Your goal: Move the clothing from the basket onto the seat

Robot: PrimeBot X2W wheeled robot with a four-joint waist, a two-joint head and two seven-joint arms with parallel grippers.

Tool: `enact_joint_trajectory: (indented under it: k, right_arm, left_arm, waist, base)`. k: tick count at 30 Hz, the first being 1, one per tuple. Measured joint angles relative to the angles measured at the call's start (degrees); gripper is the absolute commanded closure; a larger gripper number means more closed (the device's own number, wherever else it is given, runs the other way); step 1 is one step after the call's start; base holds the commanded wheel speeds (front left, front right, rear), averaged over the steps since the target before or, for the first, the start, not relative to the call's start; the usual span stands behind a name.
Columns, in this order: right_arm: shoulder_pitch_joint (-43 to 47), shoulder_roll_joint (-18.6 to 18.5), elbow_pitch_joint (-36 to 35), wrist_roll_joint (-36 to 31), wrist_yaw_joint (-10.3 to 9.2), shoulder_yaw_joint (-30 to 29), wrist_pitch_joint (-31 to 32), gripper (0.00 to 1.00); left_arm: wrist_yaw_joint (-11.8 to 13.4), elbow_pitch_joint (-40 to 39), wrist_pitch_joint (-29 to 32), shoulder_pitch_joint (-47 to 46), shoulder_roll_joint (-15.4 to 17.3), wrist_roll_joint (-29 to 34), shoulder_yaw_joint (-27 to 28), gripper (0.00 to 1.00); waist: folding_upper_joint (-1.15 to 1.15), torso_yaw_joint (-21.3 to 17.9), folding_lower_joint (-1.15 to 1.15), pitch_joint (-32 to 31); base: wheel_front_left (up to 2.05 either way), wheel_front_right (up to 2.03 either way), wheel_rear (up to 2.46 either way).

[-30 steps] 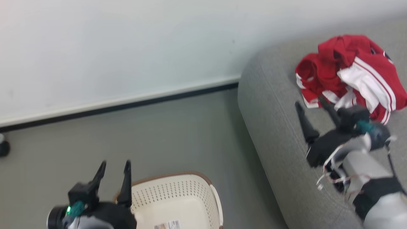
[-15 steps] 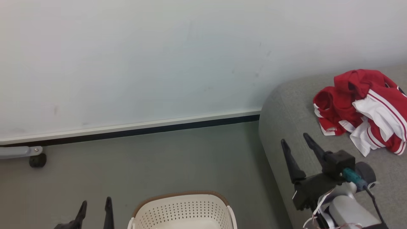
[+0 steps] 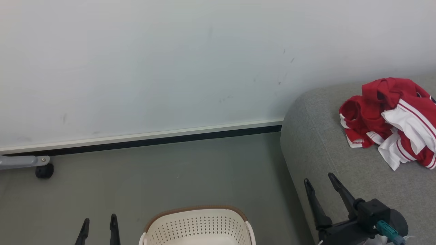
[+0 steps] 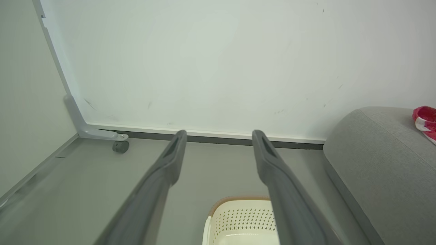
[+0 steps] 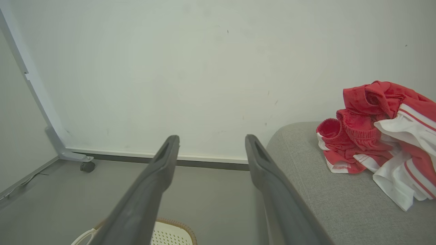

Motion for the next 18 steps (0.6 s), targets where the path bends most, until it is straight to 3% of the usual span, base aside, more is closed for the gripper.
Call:
enact_joint_trajectory:
  k: [18]
  right_arm:
    - [6.6,1.48,-5.93,-3.81,-0.08,-9.12,0.0,0.0]
  left_arm:
    - [0.0,-2.48,0.0,1.7,-0.78,3.37,1.59,0.0]
  waist:
    - [0.0,-1.18,0.0,0.92]
  base:
    - [0.0,0.0,0.0]
